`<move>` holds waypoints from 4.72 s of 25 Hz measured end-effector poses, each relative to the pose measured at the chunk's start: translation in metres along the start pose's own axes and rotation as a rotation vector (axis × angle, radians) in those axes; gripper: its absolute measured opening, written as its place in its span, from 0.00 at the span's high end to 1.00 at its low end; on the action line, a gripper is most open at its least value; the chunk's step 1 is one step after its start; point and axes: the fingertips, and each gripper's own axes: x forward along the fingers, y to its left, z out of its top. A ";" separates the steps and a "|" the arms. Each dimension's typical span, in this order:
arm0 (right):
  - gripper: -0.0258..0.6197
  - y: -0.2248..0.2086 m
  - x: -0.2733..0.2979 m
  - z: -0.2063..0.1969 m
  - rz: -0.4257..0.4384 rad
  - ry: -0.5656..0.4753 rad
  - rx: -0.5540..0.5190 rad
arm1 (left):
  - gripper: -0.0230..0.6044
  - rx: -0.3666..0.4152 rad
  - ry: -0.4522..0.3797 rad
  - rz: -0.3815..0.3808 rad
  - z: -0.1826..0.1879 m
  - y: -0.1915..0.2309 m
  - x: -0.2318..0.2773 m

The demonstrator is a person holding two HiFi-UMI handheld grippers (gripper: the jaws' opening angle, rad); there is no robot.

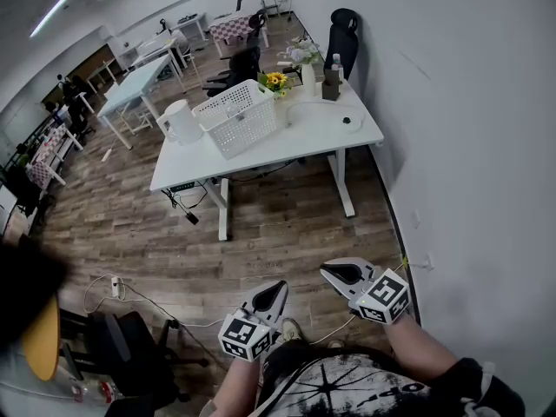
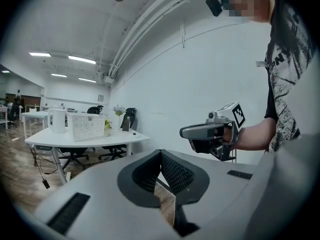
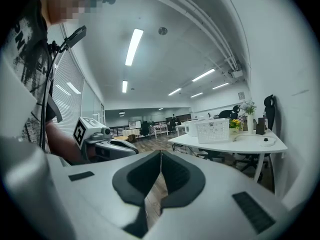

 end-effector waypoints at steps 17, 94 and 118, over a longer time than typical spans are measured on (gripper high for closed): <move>0.92 -0.037 0.069 0.011 -0.007 0.004 0.038 | 0.95 -0.019 0.010 -0.030 0.006 0.068 0.023; 0.92 -0.316 0.416 0.112 0.195 0.043 -0.037 | 0.95 -0.045 -0.056 0.162 0.121 0.475 0.213; 0.92 -0.406 0.465 0.143 0.267 0.017 -0.071 | 0.95 -0.007 -0.053 0.283 0.159 0.553 0.262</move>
